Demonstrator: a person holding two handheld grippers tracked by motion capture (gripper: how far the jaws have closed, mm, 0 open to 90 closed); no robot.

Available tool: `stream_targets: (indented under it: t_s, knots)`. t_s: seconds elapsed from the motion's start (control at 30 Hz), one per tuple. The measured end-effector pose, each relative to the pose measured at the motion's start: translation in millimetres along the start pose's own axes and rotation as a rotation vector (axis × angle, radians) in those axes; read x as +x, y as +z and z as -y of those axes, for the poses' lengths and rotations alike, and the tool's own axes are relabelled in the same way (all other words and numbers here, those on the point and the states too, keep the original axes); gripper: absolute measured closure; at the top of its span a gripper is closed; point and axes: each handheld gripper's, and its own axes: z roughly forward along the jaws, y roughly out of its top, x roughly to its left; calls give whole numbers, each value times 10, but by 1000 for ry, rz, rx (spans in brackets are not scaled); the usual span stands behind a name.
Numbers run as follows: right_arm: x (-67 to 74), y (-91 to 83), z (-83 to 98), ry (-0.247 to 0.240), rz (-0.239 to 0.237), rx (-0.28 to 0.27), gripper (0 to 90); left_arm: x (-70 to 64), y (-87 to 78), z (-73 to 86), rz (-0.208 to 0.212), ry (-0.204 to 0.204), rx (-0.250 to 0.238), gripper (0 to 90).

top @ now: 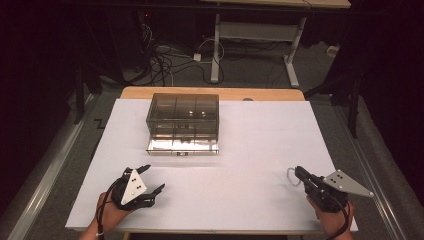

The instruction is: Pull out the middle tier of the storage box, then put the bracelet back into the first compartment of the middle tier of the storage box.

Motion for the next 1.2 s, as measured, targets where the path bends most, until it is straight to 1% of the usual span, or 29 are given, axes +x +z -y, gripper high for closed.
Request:
stream_targets:
  t_s: [0.07,0.13,0.27,0.47,0.53,0.6,0.7,0.83,1.03,1.1,1.2]
  knots:
    - [4,19,-11,-2,-6,-2,876,4,-4,7,-2,3,-3,247]
    - [0,36,-40,-2,-9,-9,876,20,-6,24,6,-16,-7,247]
    - [-5,76,-104,-5,-8,-26,876,30,-12,67,4,-32,9,246]
    - [23,137,-157,-20,-14,-61,876,25,-84,106,-20,-36,11,246]
    - [35,144,-167,-26,-16,-63,876,35,-91,110,-30,-44,9,240]
    - [39,150,-164,-26,-19,-58,876,44,-95,107,-30,-55,4,230]
    - [44,152,-154,-28,-19,-57,875,40,-91,100,-31,-51,5,230]
    - [53,145,-150,-33,-26,-61,874,20,-78,96,-31,-35,14,230]
    - [70,160,-168,-46,-35,-64,874,34,-80,87,-39,-45,9,229]
    - [76,182,-173,-51,-39,-61,874,37,-79,93,-35,-44,8,230]
    - [95,212,-189,-59,-41,-61,874,35,-72,120,-33,-38,22,229]
